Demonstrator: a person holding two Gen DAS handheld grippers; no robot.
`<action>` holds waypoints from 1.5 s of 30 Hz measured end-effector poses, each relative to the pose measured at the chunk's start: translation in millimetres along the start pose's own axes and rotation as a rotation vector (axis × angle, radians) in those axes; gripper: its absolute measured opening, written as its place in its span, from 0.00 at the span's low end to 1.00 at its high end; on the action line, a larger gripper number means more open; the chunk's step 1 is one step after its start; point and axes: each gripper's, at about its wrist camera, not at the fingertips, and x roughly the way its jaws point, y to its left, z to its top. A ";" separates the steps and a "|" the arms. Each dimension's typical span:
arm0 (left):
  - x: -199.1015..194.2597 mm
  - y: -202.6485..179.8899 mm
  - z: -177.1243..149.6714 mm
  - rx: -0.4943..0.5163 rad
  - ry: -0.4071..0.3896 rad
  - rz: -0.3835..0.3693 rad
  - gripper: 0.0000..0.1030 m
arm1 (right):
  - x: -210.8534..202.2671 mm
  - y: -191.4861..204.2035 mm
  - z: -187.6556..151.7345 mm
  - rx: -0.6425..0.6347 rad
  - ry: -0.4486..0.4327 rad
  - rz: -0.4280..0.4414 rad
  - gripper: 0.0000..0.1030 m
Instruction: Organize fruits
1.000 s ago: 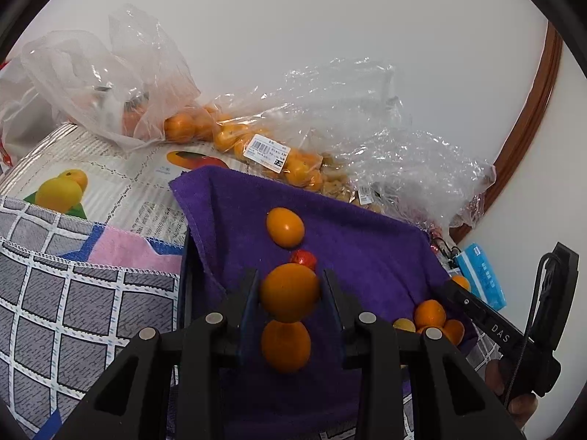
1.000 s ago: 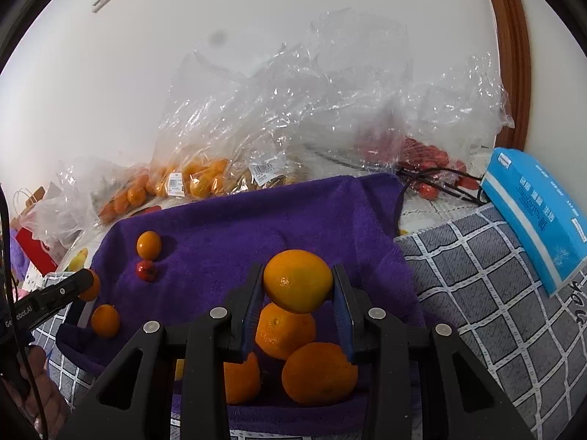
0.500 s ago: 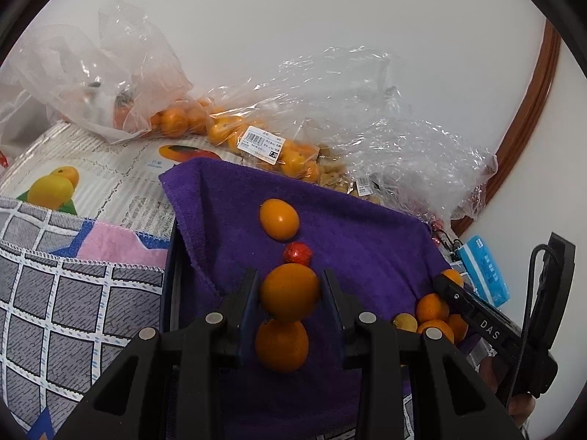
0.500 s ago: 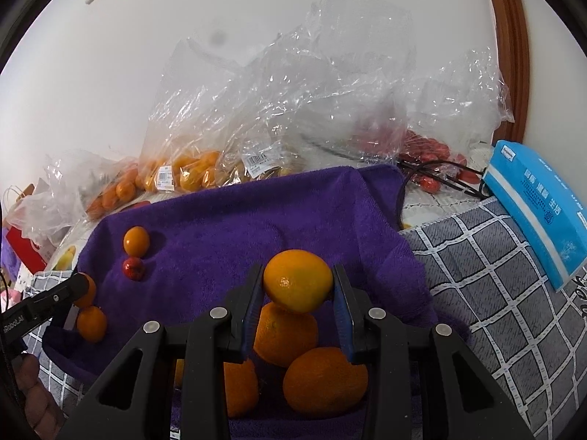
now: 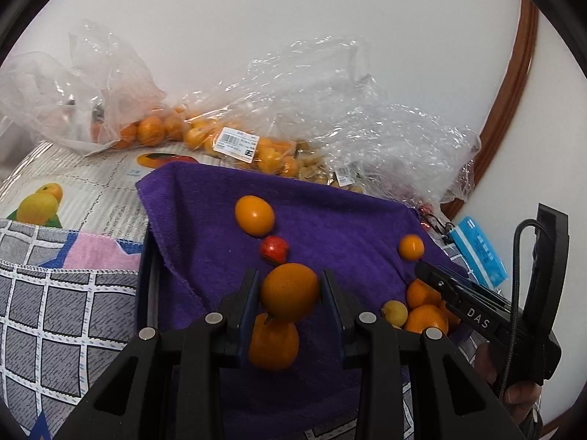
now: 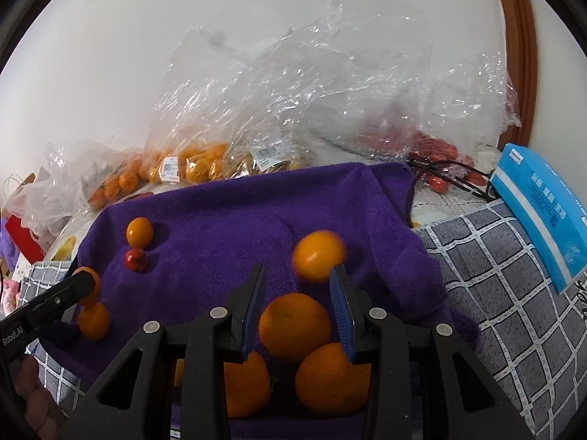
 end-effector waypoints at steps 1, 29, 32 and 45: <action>0.2 -0.6 -0.2 0.003 0.001 -0.002 0.31 | 0.1 0.5 -0.1 -0.003 0.000 0.002 0.35; -19.7 -22.0 7.4 0.109 -0.021 0.097 0.54 | -36.5 16.0 3.2 -0.073 -0.095 -0.045 0.67; -38.2 -28.8 16.7 0.096 -0.029 0.159 0.55 | -47.9 25.9 8.8 -0.093 -0.006 -0.021 0.67; -146.2 -63.5 -22.2 0.126 -0.017 0.244 0.82 | -173.4 57.8 -24.7 -0.087 -0.040 -0.052 0.74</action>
